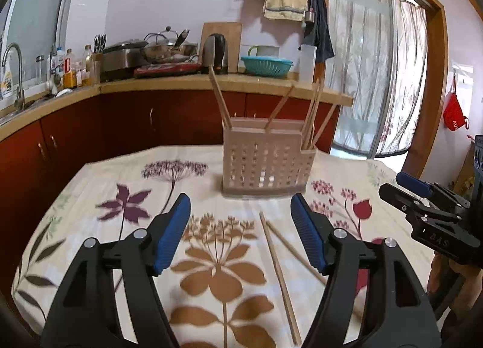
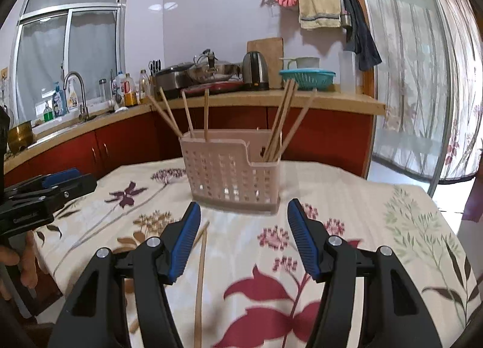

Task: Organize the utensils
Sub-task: 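Open the left gripper over the holder while the right gripper opens too, then move both tools to the loose chopsticks and close the right gripper on one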

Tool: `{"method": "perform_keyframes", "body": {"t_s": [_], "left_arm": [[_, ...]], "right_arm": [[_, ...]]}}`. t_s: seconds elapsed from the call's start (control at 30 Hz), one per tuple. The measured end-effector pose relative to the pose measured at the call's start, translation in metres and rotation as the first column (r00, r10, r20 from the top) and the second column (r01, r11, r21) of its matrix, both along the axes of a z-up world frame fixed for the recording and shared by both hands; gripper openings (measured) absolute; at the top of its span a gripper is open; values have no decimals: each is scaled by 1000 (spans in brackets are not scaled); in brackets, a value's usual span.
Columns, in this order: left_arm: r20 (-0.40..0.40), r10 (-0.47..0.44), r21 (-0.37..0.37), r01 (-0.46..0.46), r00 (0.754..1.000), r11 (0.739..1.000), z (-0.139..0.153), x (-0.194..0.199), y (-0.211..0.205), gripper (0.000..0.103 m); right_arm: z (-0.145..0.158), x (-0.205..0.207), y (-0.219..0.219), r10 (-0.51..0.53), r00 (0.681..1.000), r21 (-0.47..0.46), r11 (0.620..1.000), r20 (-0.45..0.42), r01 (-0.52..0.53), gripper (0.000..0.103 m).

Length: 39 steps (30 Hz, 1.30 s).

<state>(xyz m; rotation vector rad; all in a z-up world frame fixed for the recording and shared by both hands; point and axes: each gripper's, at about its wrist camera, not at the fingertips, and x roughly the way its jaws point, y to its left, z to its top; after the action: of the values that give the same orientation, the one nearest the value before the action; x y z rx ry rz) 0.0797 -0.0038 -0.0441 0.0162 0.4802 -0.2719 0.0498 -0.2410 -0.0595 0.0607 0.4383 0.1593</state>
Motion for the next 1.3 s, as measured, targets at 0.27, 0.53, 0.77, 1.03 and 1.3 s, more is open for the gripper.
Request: {"method": "perform_keyframes", "body": {"t_s": [0.27, 0.53, 0.77, 1.03, 1.3], "left_arm": [[-57, 28, 11, -27, 998, 1000, -39, -24, -2, 71], [-135, 46, 5, -46, 990, 999, -80, -41, -3, 74], [-172, 53, -4, -54, 984, 999, -102, -49, -3, 74], [-179, 43, -6, -45, 983, 999, -108, -50, -8, 74], [-185, -12, -7, 11, 983, 1000, -114, -50, -28, 74]], "right_arm": [[-44, -31, 2, -5, 999, -7, 1000, -38, 5, 59], [-78, -49, 10, 43, 996, -19, 999, -84, -45, 56], [-96, -56, 29, 139, 981, -19, 990, -139, -143, 43], [-115, -54, 40, 175, 963, -24, 983, -206, -183, 11], [-112, -52, 19, 70, 981, -23, 997, -182, -75, 7]]}}
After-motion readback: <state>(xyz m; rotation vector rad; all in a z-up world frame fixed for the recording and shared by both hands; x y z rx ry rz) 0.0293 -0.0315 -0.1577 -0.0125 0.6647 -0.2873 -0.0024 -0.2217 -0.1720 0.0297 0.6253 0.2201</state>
